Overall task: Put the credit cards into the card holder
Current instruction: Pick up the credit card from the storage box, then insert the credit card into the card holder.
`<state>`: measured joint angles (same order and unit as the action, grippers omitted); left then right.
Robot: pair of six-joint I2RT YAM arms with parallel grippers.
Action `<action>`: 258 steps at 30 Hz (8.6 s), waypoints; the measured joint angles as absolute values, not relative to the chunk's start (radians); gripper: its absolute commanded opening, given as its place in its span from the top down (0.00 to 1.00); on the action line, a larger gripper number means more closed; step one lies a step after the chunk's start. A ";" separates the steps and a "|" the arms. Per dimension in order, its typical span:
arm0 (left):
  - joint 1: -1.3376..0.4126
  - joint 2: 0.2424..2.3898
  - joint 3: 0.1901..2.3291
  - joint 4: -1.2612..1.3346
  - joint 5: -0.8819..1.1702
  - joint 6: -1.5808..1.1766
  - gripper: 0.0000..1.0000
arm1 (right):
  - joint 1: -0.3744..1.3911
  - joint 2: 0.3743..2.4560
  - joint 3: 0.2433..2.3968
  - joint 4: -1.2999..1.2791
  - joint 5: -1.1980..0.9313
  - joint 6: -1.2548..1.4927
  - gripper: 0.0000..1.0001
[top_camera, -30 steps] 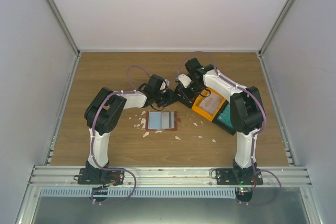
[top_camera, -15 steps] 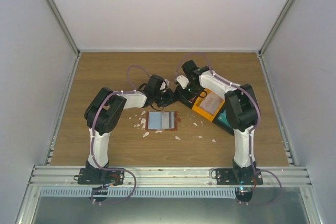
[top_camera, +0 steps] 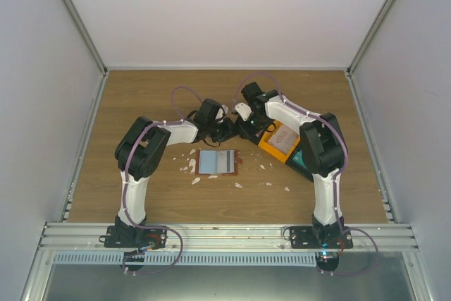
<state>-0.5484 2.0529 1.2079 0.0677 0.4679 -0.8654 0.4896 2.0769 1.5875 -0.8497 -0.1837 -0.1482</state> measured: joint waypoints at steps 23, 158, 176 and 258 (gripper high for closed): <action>-0.548 2.053 1.208 0.067 0.469 -0.864 0.76 | 0.490 2.061 1.588 -0.863 -0.157 -0.138 0.68; -0.534 1.225 0.649 0.233 0.496 -0.750 0.19 | 0.402 1.382 0.783 0.120 -0.968 0.536 0.99; -0.496 1.200 0.600 0.390 0.749 -0.837 0.91 | 0.473 1.400 0.764 0.378 -1.105 0.717 0.98; -0.324 1.750 0.522 0.408 0.876 -0.750 1.00 | 0.823 1.758 1.018 -0.496 0.020 0.530 0.47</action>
<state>-0.3241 1.7500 0.5220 0.4084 0.8757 -0.7502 0.8234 1.7580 1.0183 -0.4957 0.0204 0.5297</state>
